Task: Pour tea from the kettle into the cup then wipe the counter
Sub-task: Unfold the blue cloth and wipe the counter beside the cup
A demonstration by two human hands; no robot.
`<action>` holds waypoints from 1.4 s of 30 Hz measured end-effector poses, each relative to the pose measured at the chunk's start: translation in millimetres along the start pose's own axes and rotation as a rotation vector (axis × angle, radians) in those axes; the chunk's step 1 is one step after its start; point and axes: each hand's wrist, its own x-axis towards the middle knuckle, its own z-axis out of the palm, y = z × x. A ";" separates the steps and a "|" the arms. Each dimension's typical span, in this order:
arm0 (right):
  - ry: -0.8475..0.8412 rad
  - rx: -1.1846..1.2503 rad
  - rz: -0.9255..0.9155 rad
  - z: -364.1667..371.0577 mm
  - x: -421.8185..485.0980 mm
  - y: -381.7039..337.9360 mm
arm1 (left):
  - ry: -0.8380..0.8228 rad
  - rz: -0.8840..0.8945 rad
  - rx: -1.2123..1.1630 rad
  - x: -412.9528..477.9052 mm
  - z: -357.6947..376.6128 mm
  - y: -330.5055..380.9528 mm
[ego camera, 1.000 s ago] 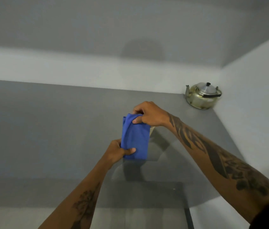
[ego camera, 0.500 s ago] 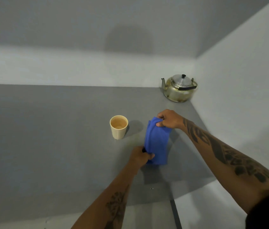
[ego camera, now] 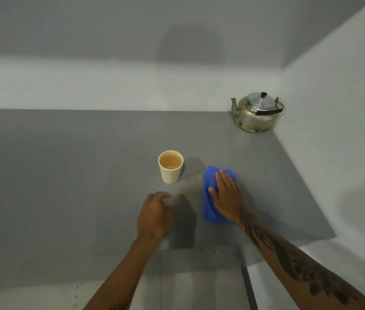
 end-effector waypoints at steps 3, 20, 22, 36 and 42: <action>-0.057 -0.101 0.095 20.7 -1.3 5.3 | 0.123 0.005 0.087 12.4 -40.1 -52.4; -0.065 -0.311 -0.174 27.7 -30.7 -12.0 | 0.075 0.166 0.475 37.1 -63.2 -131.6; -0.009 -0.277 -0.027 30.6 -5.1 -16.7 | 0.082 0.155 0.475 36.9 -63.0 -132.0; -0.046 -0.261 -0.136 40.3 -20.4 -44.6 | 0.073 0.177 0.477 36.4 -64.3 -133.3; -0.049 -0.253 -0.208 49.8 -42.9 -67.5 | 0.070 0.178 0.485 37.3 -64.2 -136.2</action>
